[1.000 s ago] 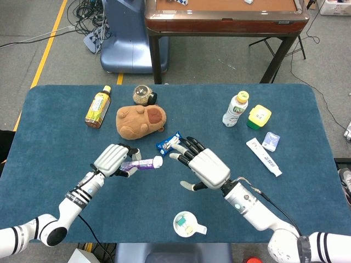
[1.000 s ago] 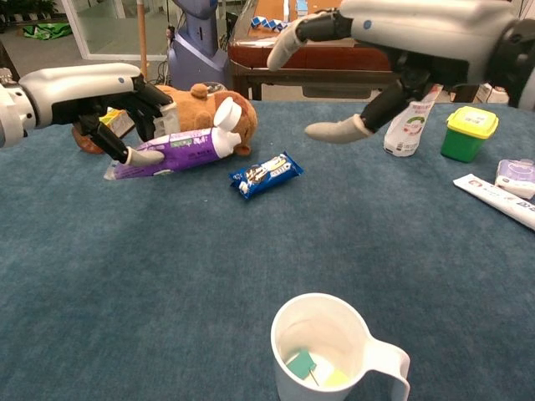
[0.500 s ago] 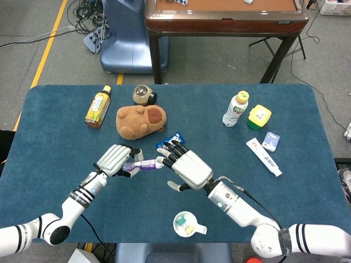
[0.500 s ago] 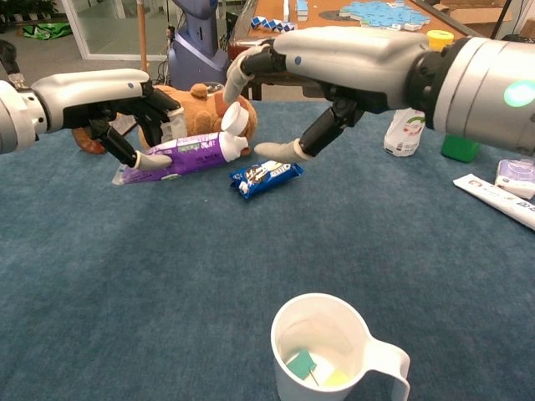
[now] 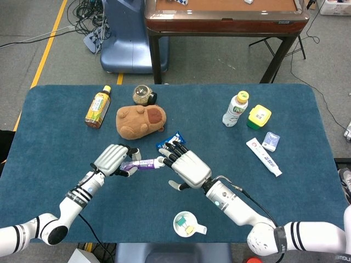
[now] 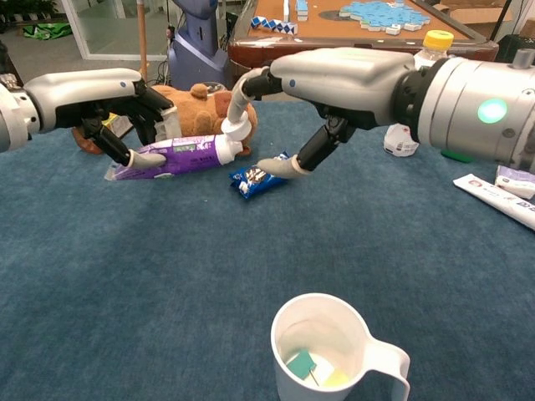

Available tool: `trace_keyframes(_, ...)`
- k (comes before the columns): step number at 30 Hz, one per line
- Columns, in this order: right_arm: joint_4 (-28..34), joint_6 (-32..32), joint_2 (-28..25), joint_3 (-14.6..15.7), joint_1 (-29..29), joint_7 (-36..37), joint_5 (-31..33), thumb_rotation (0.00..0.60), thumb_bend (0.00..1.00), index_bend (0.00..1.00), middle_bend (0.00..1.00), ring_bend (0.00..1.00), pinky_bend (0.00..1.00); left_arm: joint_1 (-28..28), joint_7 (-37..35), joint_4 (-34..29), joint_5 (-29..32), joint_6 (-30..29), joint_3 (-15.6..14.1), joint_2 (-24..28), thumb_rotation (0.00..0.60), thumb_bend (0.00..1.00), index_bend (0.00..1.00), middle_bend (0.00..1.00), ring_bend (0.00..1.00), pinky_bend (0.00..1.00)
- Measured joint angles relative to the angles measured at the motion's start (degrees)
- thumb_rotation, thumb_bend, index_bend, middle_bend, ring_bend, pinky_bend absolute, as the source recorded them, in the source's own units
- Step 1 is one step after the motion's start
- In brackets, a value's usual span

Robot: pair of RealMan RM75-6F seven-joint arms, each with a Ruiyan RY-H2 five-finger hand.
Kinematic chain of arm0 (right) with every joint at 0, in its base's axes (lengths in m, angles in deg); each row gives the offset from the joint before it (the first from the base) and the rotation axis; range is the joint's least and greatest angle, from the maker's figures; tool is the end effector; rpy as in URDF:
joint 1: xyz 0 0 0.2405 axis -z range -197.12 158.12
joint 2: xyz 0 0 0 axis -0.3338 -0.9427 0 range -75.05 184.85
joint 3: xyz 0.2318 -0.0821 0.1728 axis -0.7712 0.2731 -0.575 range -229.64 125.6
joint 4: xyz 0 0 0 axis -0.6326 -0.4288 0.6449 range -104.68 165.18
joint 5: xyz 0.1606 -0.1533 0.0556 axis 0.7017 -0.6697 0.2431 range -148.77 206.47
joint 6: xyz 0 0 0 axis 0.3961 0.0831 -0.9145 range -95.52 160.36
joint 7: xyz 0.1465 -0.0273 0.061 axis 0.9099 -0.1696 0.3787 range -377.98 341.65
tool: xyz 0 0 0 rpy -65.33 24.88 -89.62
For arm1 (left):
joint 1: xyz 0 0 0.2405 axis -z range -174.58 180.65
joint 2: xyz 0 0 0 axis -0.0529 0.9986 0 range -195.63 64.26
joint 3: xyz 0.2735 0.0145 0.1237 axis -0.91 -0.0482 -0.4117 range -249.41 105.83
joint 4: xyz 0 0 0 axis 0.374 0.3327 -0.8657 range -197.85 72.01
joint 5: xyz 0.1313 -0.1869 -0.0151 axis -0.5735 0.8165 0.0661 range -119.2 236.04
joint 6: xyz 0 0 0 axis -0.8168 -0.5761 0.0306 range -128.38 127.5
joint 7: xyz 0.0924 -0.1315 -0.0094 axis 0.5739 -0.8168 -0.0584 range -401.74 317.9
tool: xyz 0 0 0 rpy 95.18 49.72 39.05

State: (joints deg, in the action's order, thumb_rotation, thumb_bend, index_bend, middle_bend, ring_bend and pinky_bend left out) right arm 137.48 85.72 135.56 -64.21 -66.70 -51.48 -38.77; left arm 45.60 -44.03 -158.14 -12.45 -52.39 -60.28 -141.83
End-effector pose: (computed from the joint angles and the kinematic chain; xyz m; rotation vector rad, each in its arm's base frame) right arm -0.0647 -0.3426 -0.0074 2.1476 -0.6795 1.0758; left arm -0.1519 0.3885 0.0240 -1.8788 -1.1817 -1.1689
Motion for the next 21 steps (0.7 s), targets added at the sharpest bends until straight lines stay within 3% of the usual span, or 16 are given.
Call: trace_keyframes(21,-5.0,1.0,3.1,2.2,-0.8,4.1,1.2,0.481,0.40,0.24,0.12,0.01,0.05,-0.7,-5.5,0.2,-0.8,0.4,-0.2,2.1,0.600,0.39,0.62,0.64,0.42,0.34)
